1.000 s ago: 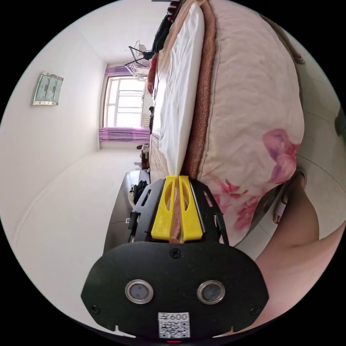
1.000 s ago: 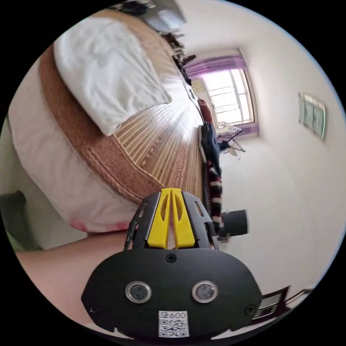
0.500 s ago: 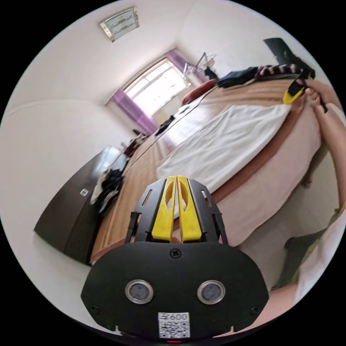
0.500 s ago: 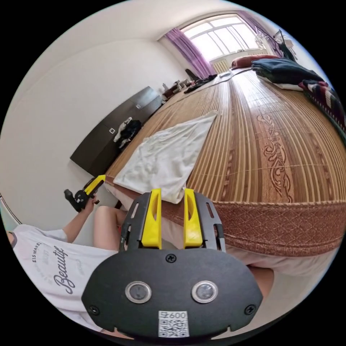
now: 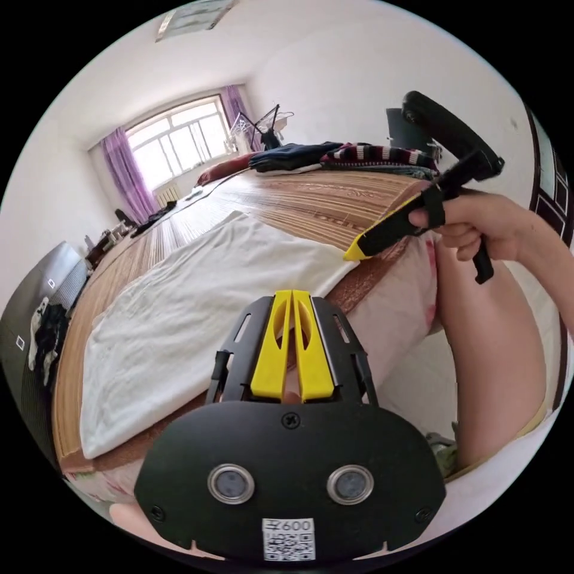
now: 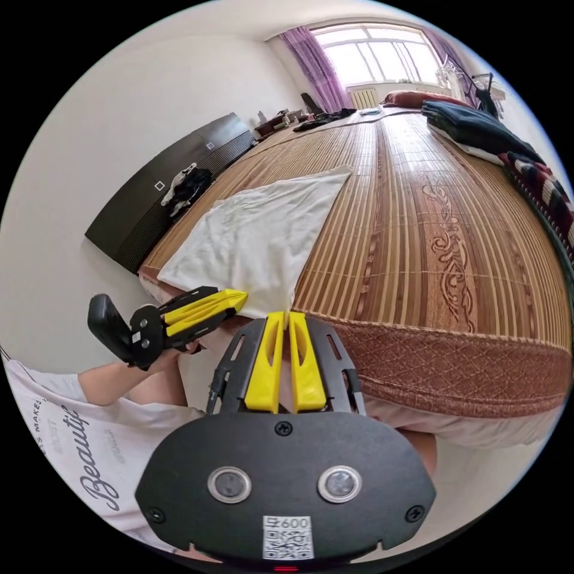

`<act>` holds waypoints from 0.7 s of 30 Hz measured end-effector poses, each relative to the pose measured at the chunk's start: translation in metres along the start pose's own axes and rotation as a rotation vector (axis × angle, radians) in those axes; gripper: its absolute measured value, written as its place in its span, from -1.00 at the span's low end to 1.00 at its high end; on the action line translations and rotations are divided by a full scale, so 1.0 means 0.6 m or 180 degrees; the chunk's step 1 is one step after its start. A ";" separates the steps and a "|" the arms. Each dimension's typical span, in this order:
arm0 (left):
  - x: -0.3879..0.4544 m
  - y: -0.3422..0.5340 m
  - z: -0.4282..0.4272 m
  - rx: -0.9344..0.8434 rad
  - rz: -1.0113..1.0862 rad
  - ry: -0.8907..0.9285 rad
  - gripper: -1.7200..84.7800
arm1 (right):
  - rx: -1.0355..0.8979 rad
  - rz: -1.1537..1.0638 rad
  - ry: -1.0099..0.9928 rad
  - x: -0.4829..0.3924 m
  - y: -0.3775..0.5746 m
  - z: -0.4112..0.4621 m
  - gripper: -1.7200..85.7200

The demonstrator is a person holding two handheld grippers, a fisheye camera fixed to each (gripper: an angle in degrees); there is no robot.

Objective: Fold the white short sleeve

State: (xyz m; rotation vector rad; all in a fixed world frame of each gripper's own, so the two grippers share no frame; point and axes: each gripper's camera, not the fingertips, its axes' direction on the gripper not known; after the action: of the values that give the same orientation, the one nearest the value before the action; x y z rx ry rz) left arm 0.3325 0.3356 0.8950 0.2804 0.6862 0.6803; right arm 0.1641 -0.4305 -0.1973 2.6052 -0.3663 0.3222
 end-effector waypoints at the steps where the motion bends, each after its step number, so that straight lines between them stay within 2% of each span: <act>1: 0.003 0.005 -0.001 0.0045 0.0042 -0.0038 -0.95 | 0.0030 0.0065 -0.0068 0.017 0.000 -0.011 -0.98; 9: -0.014 0.026 0.002 0.0254 -0.0253 0.0021 -0.96 | 0.0211 0.0259 -0.0009 0.081 -0.003 -0.109 -0.98; 12: -0.020 0.031 0.004 0.0324 -0.0323 0.0064 -0.96 | 0.0516 0.0306 -0.0097 0.100 -0.013 -0.170 -0.97; 17: -0.030 0.038 0.009 0.0382 -0.0468 0.0172 -0.95 | 0.0177 0.0301 -0.0536 0.151 -0.077 -0.174 -0.90; 21: -0.027 0.039 0.014 0.0409 -0.0520 0.0155 -0.96 | 0.0243 0.0407 -0.0820 0.203 -0.122 -0.200 -0.80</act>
State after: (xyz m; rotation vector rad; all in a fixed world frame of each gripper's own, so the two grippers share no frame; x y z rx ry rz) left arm 0.3175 0.3426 0.9197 0.3229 0.7918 0.4893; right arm 0.2821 -0.3336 -0.0911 2.7099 -0.6220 0.0421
